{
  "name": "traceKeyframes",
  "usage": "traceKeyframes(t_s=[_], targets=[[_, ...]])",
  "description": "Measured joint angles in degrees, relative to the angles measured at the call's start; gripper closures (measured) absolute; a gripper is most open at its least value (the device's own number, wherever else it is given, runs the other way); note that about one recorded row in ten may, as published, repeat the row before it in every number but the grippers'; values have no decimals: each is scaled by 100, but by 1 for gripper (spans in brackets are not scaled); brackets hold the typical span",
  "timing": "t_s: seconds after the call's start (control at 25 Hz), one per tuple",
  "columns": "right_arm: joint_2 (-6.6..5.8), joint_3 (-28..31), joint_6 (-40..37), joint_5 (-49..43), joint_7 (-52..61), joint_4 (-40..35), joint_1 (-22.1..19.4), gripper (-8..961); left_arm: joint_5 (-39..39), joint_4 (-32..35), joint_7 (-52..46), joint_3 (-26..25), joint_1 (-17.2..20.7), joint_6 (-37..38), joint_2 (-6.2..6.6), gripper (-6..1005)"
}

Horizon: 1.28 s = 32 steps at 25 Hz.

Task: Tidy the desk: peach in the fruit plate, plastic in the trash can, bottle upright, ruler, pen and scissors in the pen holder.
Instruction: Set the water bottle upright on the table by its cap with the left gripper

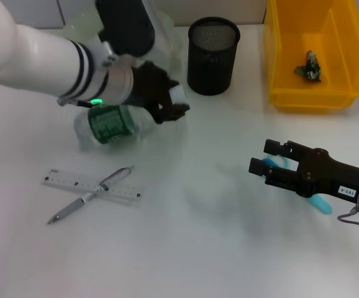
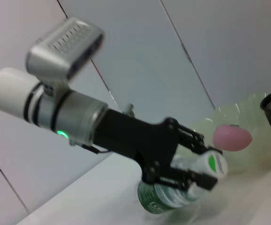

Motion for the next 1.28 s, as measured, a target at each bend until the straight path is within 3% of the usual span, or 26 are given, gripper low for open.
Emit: traceKeyframes(t_s=[0.28,0.36,0.52,1.28], targets=[[0,0,0,8,0,5,27,168,-394,545,1,-347,324,181,15,540],[0,0,0,10,0,21,39,168,-628,938,3,-535,626,179,17,543],[0,0,1,10,0,49,48,168,-861,1150,18,-591,827,163,30,548],[9,0,1,10,-14,75,120,168,-1775,1144,304,-1121,1207,59,26,554]])
